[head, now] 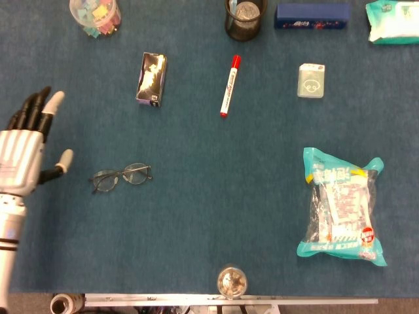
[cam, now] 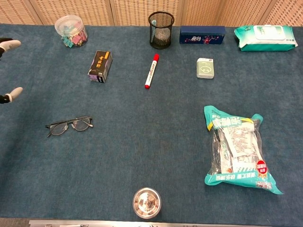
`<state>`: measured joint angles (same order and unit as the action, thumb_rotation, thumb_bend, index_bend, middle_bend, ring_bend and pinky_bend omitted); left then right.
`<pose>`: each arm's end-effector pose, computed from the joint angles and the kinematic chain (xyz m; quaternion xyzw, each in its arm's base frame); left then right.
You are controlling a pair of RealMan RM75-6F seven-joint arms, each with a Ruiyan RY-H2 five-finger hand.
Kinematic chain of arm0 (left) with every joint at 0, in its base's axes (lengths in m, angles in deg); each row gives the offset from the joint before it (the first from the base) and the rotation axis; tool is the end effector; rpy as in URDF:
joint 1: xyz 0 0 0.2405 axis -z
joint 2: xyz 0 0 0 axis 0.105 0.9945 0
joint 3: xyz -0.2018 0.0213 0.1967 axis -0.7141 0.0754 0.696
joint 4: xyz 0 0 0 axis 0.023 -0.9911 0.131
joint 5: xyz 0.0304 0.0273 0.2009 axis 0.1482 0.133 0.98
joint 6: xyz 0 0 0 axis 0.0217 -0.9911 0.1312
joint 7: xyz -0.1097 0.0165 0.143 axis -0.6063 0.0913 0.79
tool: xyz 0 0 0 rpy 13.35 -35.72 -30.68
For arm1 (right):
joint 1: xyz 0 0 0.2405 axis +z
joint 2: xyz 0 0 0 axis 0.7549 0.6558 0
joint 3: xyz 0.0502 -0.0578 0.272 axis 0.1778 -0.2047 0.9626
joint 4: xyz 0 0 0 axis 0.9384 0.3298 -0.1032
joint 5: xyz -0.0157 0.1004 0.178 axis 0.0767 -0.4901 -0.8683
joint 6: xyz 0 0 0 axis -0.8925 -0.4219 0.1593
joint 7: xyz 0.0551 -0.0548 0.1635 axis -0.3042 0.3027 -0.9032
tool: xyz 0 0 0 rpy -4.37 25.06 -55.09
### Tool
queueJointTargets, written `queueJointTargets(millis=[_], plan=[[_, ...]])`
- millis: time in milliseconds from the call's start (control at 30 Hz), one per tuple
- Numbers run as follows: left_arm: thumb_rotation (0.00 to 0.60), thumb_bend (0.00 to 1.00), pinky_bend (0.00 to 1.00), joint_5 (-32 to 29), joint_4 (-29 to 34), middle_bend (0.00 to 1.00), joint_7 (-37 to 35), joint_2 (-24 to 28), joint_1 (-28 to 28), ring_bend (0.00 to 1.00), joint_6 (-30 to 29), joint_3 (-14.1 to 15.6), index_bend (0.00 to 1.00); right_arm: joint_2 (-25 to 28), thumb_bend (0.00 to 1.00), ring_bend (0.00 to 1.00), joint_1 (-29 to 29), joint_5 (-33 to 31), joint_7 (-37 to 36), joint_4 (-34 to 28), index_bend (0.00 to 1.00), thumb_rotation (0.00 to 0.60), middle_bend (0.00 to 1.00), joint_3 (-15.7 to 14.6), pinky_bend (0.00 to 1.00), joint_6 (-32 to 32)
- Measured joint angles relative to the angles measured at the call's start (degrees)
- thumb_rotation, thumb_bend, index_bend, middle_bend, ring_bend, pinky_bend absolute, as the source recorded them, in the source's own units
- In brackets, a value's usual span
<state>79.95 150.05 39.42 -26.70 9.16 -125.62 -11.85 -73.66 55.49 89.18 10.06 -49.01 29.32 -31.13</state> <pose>-0.2868 0.2653 0.1029 -0.6274 -0.4068 -0.3963 0.5328 -0.3329 -0.2434 0.2246 0.5803 -0.3620 0.3898 0.6166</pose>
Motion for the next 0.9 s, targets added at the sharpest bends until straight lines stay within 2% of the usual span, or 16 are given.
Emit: queueJointTargets(millis=[133, 333, 533, 900], plan=[[0.6, 0.33, 0.2, 1.25, 1.33, 0.06, -1.32, 4.15, -1.04, 0.05, -0.22, 0.79, 0.12, 1.22, 0.37, 0.26, -0.59, -0.19, 2.49, -1.85, 0.36, 0.6, 0.32, -0.23, 0.36, -0.54], [0.6, 0.33, 0.27, 1.96, 2.98, 0.17, -2.94, 7.55, -3.34, 0.14, -1.78, 1.47, 0.23, 0.87, 0.37, 0.26, -1.23, -0.8, 4.0, -2.91, 0.36, 0.6, 0.33, -0.66, 0.36, -0.87], [0.6, 0.33, 0.27, 1.93, 3.24, 0.18, -3.31, 8.91, -4.8, 0.14, -2.51, 1.86, 0.23, 0.02, 0.37, 0.26, -1.26, -0.78, 5.56, -3.78, 0.37, 0.6, 0.33, -0.79, 0.36, -1.03], [0.6, 0.33, 0.27, 0.04, 1.57, 0.2, -3.77, 8.19, -7.24, 0.15, -4.43, 0.77, 0.23, -0.09, 0.37, 0.26, -1.08, -1.51, 7.11, -6.52, 0.37, 0.6, 0.33, 0.03, 0.36, -1.46]])
